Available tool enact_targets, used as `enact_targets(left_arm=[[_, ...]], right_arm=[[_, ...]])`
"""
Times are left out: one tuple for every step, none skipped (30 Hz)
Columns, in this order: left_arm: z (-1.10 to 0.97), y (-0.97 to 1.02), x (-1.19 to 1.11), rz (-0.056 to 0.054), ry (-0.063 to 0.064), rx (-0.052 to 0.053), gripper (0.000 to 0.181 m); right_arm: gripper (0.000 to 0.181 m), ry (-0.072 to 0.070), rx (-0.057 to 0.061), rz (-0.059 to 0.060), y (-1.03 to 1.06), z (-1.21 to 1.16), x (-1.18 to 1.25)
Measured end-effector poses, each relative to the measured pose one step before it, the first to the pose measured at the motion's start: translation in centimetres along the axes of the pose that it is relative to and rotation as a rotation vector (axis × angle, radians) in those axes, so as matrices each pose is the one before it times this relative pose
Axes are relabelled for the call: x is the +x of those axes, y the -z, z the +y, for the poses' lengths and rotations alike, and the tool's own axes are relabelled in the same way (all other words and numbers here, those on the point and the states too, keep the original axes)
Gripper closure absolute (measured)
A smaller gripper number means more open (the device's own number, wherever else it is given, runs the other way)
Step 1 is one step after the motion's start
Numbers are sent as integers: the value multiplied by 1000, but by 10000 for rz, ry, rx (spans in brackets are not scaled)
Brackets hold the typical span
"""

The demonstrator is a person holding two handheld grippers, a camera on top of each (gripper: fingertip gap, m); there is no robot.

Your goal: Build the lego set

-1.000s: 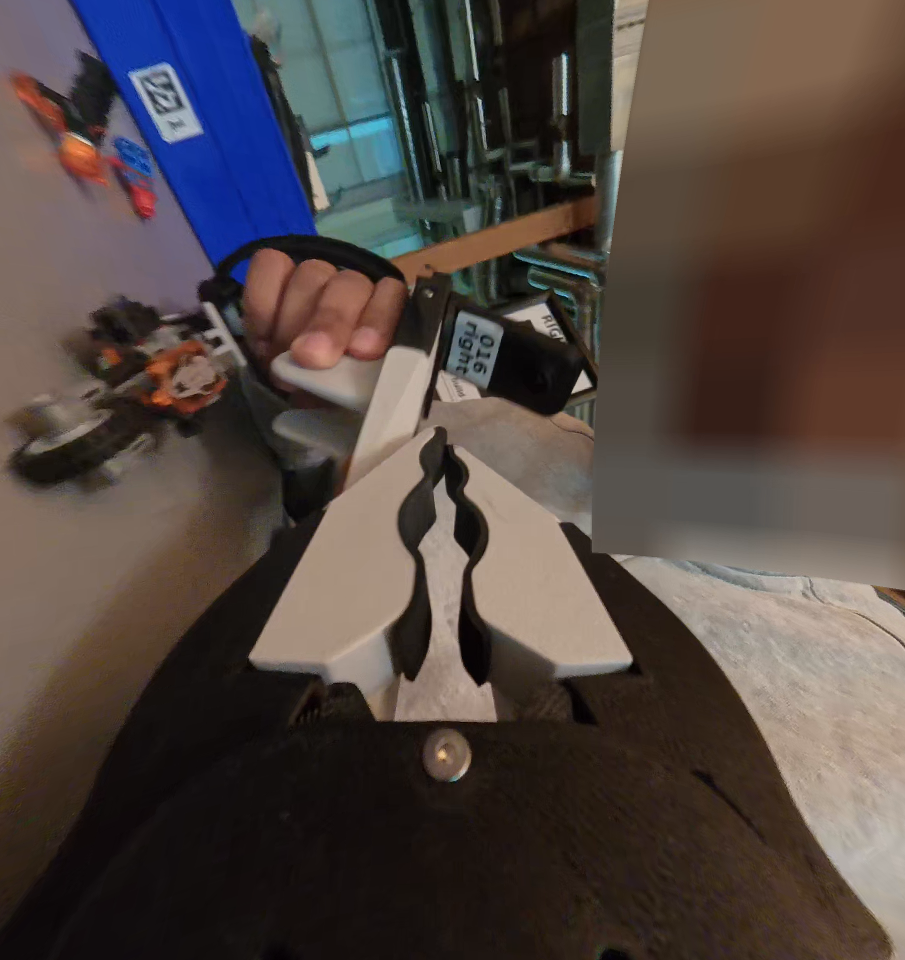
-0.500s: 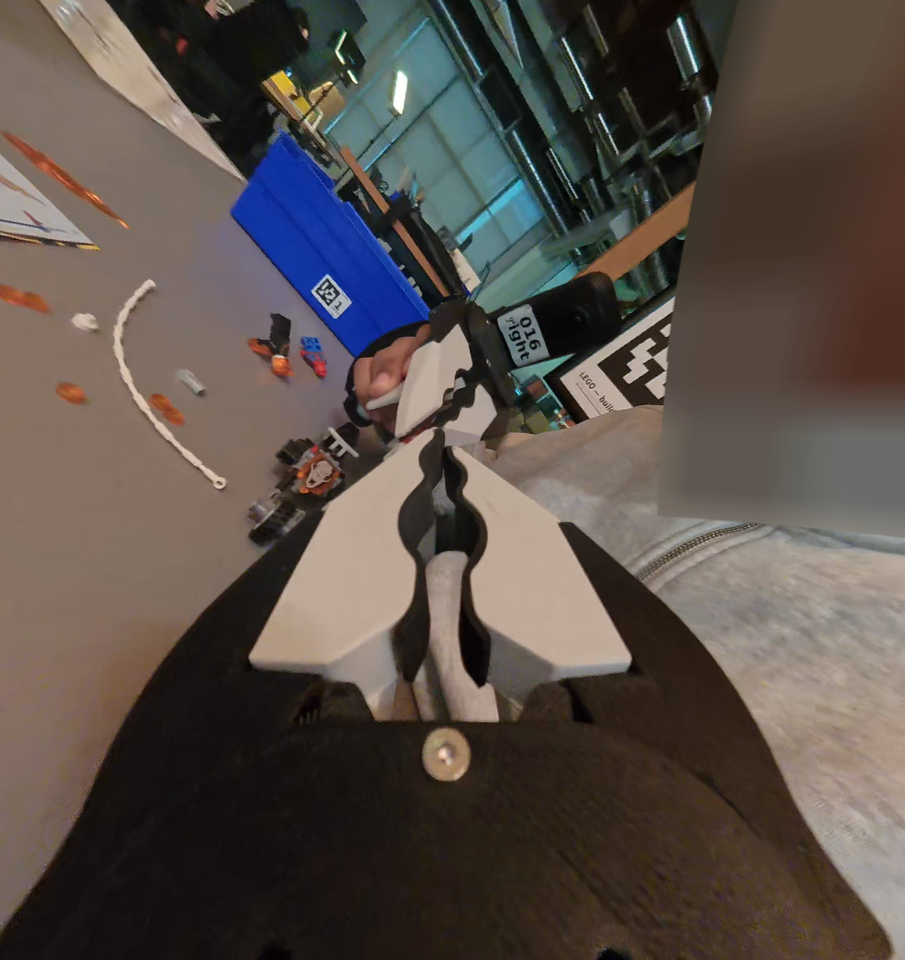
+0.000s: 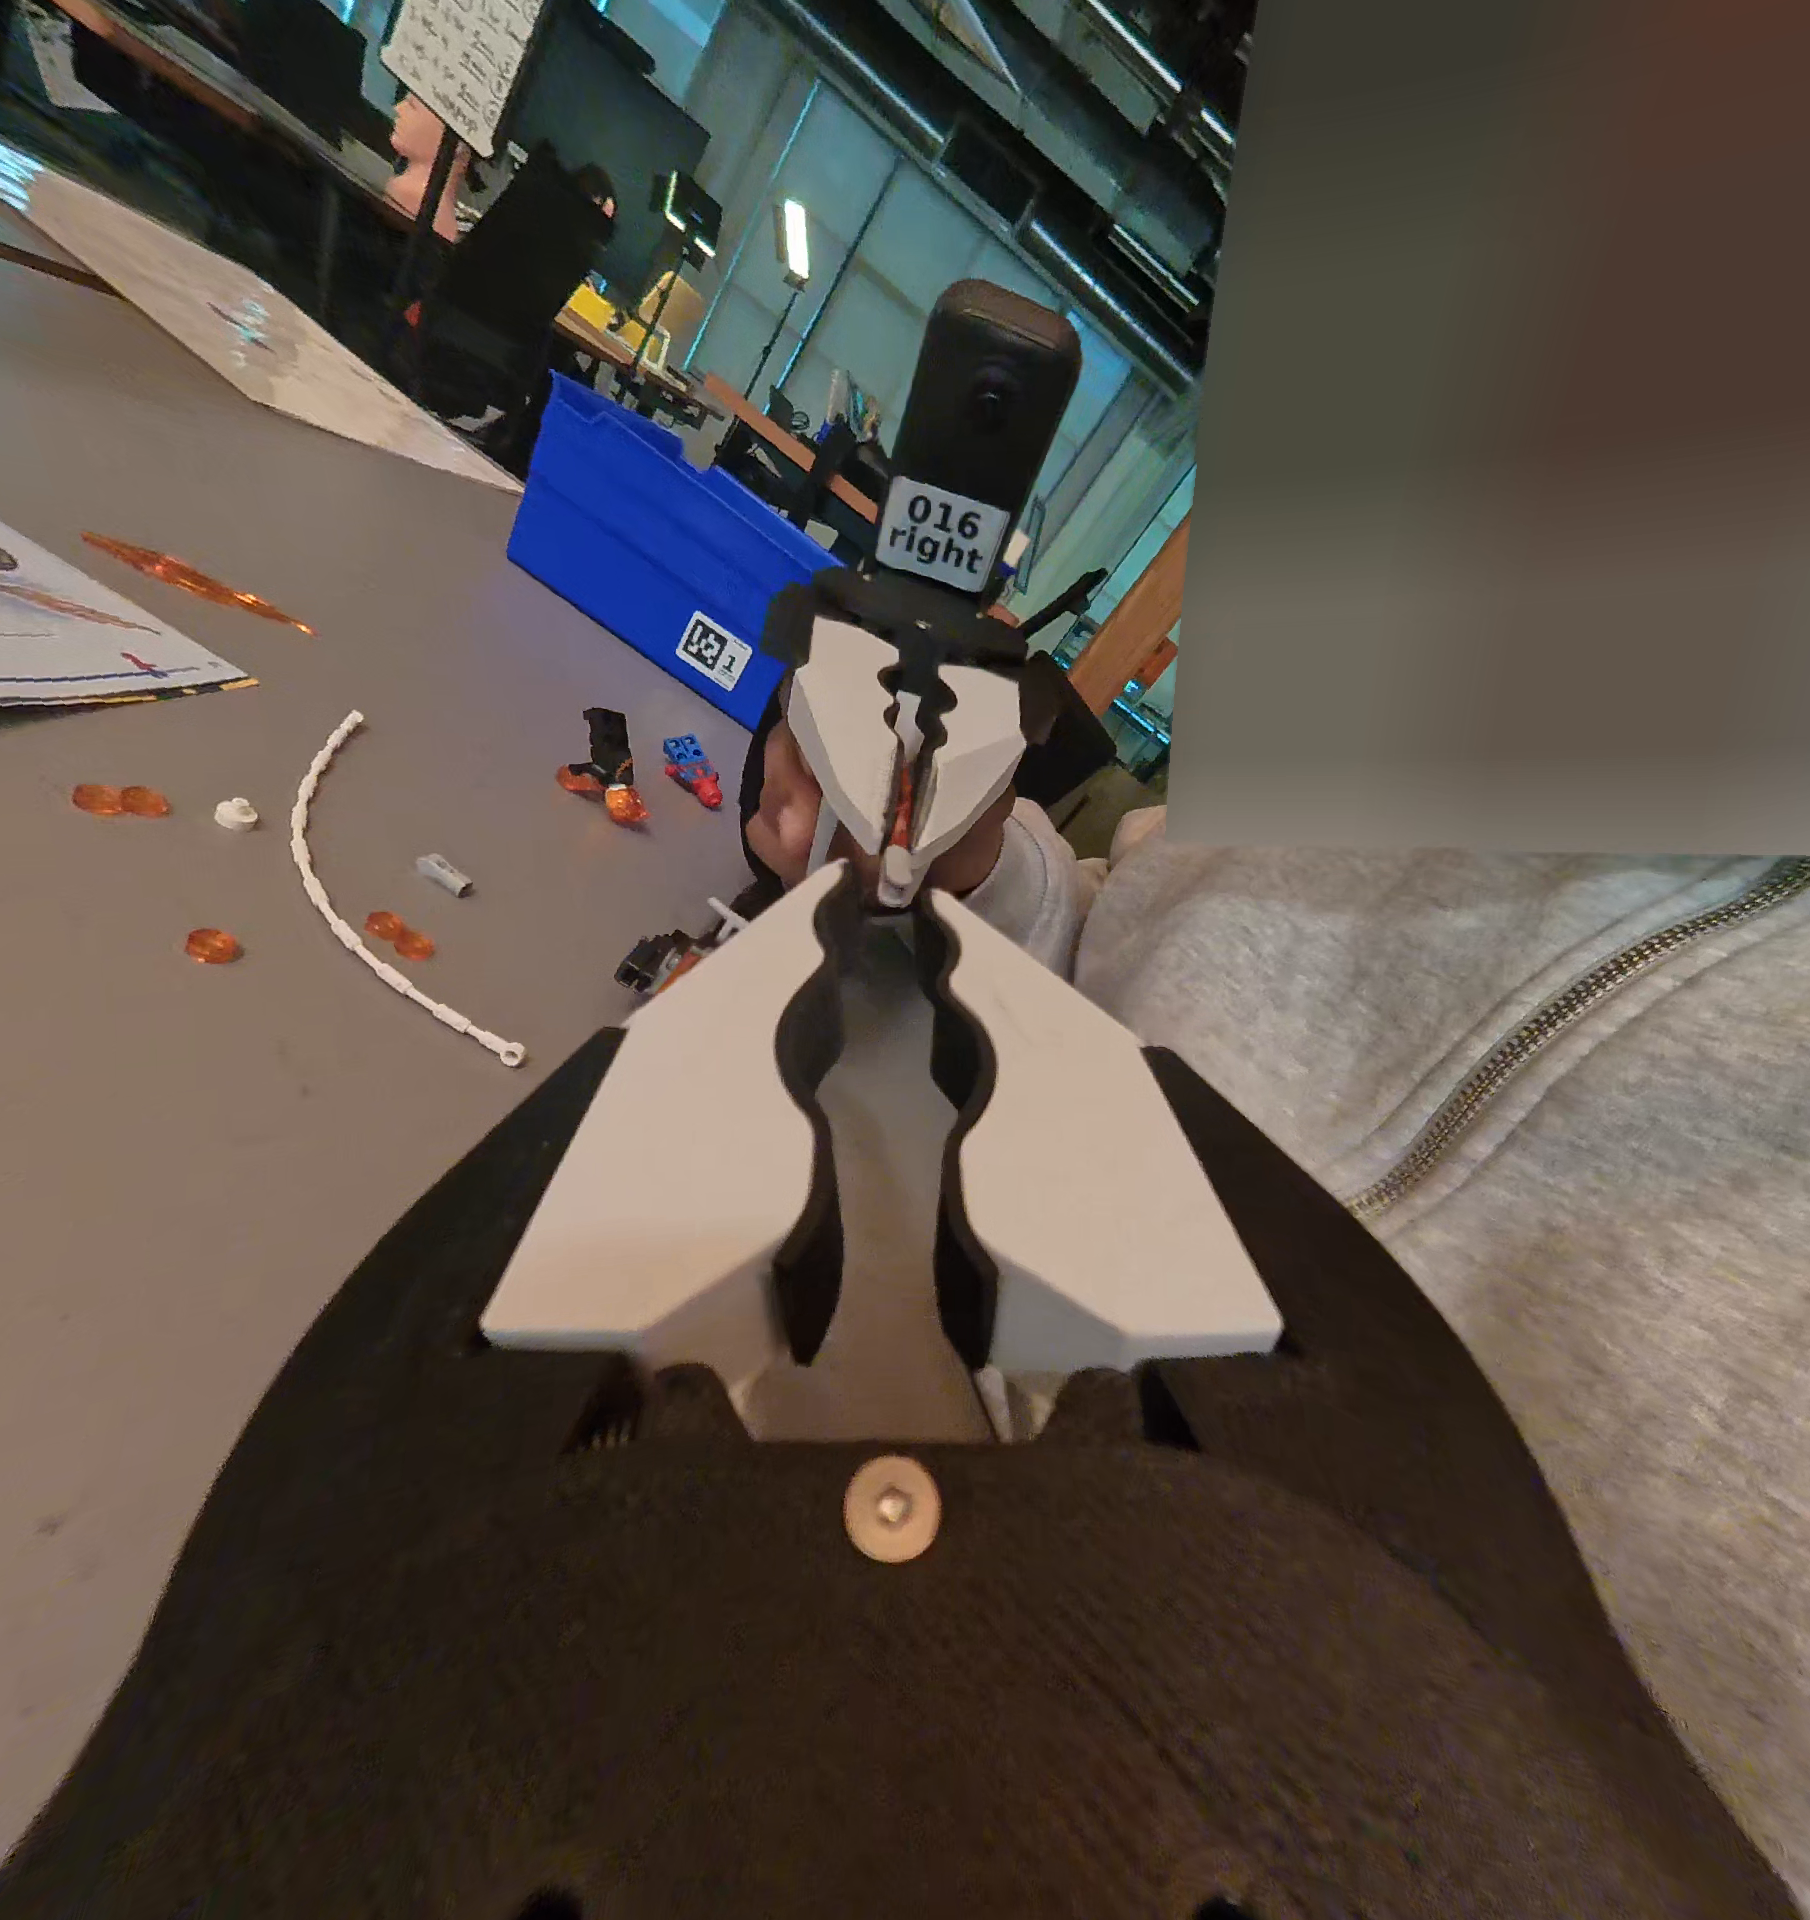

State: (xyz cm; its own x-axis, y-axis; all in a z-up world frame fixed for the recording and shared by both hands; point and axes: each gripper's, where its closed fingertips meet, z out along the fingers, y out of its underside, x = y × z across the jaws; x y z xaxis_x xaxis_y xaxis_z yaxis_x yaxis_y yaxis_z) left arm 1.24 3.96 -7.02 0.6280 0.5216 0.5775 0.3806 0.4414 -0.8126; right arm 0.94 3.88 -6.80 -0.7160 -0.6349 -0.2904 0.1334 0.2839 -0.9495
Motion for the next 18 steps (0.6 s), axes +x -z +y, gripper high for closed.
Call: enact_targets(left_arm=[[163, -79, -25, -38, -67, -95, 176], [93, -68, 123, 31, -88, -59, 179], [-10, -34, 36, -43, -99, 12, 180], [-12, -5, 45, -24, -78, 3, 180], [28, -4, 37, 2, 1, -29, 180], [38, 7, 28, 29, 59, -35, 180], [21, 15, 13, 57, 85, -8, 180], [4, 26, 19, 63, 77, 29, 180], [2, 12, 42, 54, 47, 33, 180], [-15, -6, 31, 34, 32, 25, 180], [-20, -18, 27, 24, 8, 17, 179], [-13, -8, 49, 24, -3, 10, 179], [-63, -15, 81, 67, 5, 45, 176], [-48, -13, -26, 2, 80, 42, 177], [44, -5, -93, -15, 74, -14, 178], [40, 7, -51, -2, 48, -18, 178], [10, 11, -19, 5, 36, -8, 178], [22, -1, -12, -5, 21, -16, 178]], right_arm=[[181, -80, 8, -61, -26, 0, -49], [181, -54, -23, -40, -46, 57, -27], [181, -34, -9, -24, -32, 27, -16], [181, -39, 9, -33, 13, -16, -22], [181, -55, -6, -44, -7, 11, -17], [181, -50, -16, -37, -1, 38, -14], [181, -29, -12, -23, -16, 32, -11], [181, -20, -10, -18, -31, 21, -13], [181, -22, -9, -21, -16, 13, -22], [181, -27, 5, -20, -19, -9, -18], [181, -35, 16, -20, 1, -16, -6], [181, -40, 18, -23, 22, -28, -10], [181, -29, 13, -13, 18, -20, 5], [181, -12, -4, 2, 10, 0, 14], [181, -1, -34, 20, 2, 53, 36], [181, 5, -35, 27, 3, 49, 34], [181, 3, -17, 15, -9, 23, 16], [181, -7, -21, 8, -6, 25, 13]])
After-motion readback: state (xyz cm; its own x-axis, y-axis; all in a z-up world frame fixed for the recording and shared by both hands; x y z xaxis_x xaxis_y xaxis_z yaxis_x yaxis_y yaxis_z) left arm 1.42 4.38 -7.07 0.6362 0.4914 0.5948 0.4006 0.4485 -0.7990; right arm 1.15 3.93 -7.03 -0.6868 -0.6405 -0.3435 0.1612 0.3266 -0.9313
